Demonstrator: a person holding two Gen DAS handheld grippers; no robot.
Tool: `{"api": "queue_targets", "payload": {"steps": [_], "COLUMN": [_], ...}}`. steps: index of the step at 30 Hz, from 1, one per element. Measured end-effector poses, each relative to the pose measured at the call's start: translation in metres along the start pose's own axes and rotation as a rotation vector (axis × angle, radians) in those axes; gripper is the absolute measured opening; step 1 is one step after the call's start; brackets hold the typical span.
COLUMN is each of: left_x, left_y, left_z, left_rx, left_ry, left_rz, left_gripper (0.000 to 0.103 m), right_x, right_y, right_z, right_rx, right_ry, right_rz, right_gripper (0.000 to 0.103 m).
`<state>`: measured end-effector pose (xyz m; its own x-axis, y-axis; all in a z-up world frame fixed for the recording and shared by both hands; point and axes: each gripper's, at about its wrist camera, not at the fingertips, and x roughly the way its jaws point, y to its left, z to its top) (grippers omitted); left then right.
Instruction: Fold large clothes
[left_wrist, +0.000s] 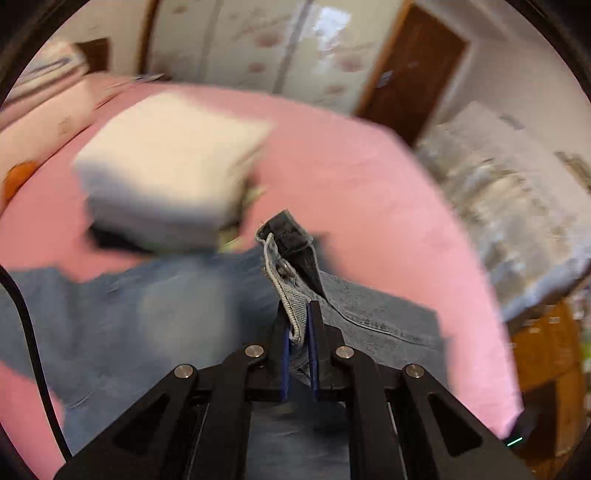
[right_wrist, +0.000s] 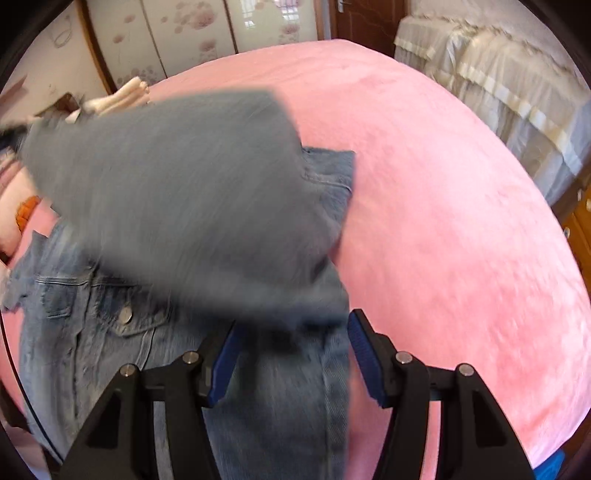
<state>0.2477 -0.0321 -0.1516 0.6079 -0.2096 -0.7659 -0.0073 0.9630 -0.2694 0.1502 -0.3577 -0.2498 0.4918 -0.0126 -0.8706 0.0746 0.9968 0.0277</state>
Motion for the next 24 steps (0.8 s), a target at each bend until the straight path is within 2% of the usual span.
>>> {"api": "queue_targets", "payload": {"steps": [3, 5, 6, 7, 8, 10, 11, 12, 14, 15, 16, 17, 18, 19, 20, 21, 24], "left_x": [0.044, 0.071, 0.079, 0.086, 0.087, 0.085, 0.083, 0.079, 0.075, 0.07, 0.065, 0.057, 0.053, 0.05, 0.049, 0.053, 0.079], "left_y": [0.048, 0.07, 0.075, 0.08, 0.081, 0.081, 0.081, 0.083, 0.078, 0.077, 0.077, 0.074, 0.073, 0.074, 0.075, 0.076, 0.082], "left_z": [-0.043, -0.072, -0.082, -0.092, -0.094, -0.09, -0.086, -0.082, -0.071, -0.065, -0.06, -0.049, -0.041, -0.034, -0.024, -0.016, 0.001], "left_rx": [-0.056, -0.073, -0.079, -0.085, -0.088, -0.094, -0.095, -0.092, -0.061, -0.042, -0.021, -0.005, 0.005, 0.011, 0.011, 0.007, -0.026], "left_ry": [0.127, 0.219, 0.251, 0.272, 0.271, 0.282, 0.303, 0.327, 0.377, 0.386, 0.387, 0.376, 0.362, 0.34, 0.305, 0.285, 0.286], "left_rz": [0.097, 0.147, 0.159, 0.159, 0.155, 0.151, 0.145, 0.131, 0.099, 0.093, 0.079, 0.056, 0.04, 0.029, 0.02, 0.021, 0.035], "left_gripper": [0.006, 0.007, 0.008, 0.009, 0.01, 0.018, 0.028, 0.034, 0.036, 0.037, 0.038, 0.043, 0.053, 0.058, 0.067, 0.069, 0.069], "right_x": [0.015, 0.019, 0.02, 0.02, 0.02, 0.017, 0.015, 0.01, -0.002, -0.01, -0.018, -0.027, -0.035, -0.043, -0.046, -0.046, -0.022], "right_y": [0.016, 0.02, 0.019, 0.017, 0.015, 0.013, 0.014, 0.014, 0.012, 0.009, 0.008, 0.006, 0.003, 0.001, 0.0, -0.001, -0.008], "right_z": [0.002, 0.0, -0.002, -0.004, -0.007, -0.011, -0.011, -0.011, -0.006, -0.004, 0.002, 0.007, 0.012, 0.019, 0.028, 0.036, 0.067], "right_rx": [-0.078, -0.106, -0.107, -0.103, -0.103, -0.115, -0.117, -0.116, -0.102, -0.079, -0.053, -0.028, -0.008, 0.011, 0.025, 0.032, 0.05], "right_ry": [0.02, 0.025, 0.033, 0.041, 0.042, 0.056, 0.06, 0.064, 0.07, 0.067, 0.058, 0.045, 0.027, 0.001, -0.021, -0.035, -0.05], "right_rz": [-0.075, -0.118, -0.127, -0.132, -0.138, -0.153, -0.15, -0.141, -0.087, -0.038, 0.014, 0.065, 0.105, 0.124, 0.116, 0.099, 0.04], "right_gripper": [0.057, 0.046, 0.036, 0.03, 0.028, 0.027, 0.027, 0.028, 0.037, 0.044, 0.046, 0.047, 0.052, 0.061, 0.066, 0.072, 0.073]}}
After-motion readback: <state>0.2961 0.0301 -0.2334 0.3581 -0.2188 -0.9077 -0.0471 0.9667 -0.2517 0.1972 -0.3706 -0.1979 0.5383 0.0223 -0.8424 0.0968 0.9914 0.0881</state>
